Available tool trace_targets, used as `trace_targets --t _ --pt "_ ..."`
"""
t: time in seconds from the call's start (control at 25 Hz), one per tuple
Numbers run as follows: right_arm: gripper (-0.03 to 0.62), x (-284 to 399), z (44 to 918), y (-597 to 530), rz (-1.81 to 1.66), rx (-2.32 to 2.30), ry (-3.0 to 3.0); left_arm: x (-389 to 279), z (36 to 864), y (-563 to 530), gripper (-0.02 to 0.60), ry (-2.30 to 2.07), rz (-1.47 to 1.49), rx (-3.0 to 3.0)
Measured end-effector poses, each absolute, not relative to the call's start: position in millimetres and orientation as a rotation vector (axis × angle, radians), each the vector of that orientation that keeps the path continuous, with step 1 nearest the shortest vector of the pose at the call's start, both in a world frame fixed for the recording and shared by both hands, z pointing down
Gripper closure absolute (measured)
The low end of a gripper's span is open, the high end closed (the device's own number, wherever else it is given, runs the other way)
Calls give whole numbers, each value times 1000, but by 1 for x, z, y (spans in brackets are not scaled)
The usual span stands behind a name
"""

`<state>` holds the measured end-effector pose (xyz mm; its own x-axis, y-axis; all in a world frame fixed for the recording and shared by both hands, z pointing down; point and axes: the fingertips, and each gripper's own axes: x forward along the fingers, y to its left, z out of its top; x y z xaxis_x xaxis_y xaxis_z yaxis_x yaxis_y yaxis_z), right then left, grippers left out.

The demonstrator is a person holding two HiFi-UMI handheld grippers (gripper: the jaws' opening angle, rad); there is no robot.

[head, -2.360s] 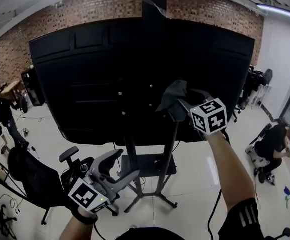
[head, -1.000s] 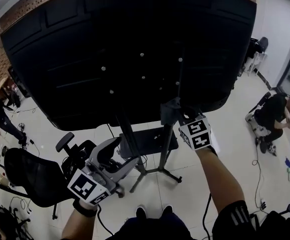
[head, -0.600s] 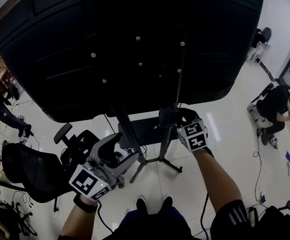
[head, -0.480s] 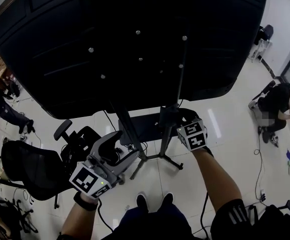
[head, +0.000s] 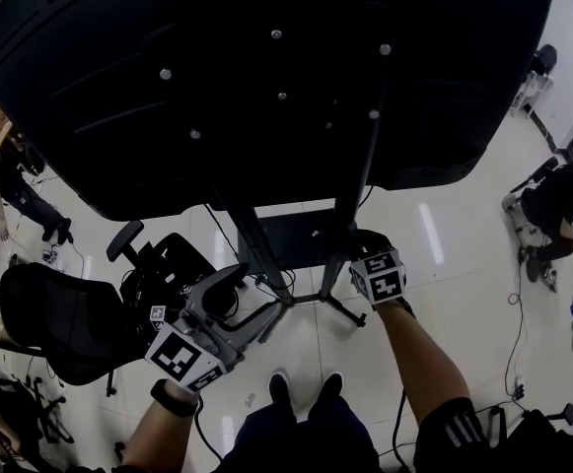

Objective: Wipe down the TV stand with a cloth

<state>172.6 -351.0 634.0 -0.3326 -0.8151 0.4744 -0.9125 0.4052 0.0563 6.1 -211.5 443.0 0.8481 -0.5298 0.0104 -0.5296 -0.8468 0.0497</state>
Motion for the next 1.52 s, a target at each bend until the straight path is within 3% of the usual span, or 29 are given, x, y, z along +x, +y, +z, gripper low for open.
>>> trace_targets --t 1.12,1.32,1.52 --pt "571 180 875 -348 692 1304 -1989 0 533 -232 265 -951 34 2827" --pt "571 169 851 -340 641 1278 -2061 -4 523 -235 265 -973 2 2832" --pt "571 160 773 -327 522 1293 -2207 -9 493 -234 265 -1010 -51 2869"
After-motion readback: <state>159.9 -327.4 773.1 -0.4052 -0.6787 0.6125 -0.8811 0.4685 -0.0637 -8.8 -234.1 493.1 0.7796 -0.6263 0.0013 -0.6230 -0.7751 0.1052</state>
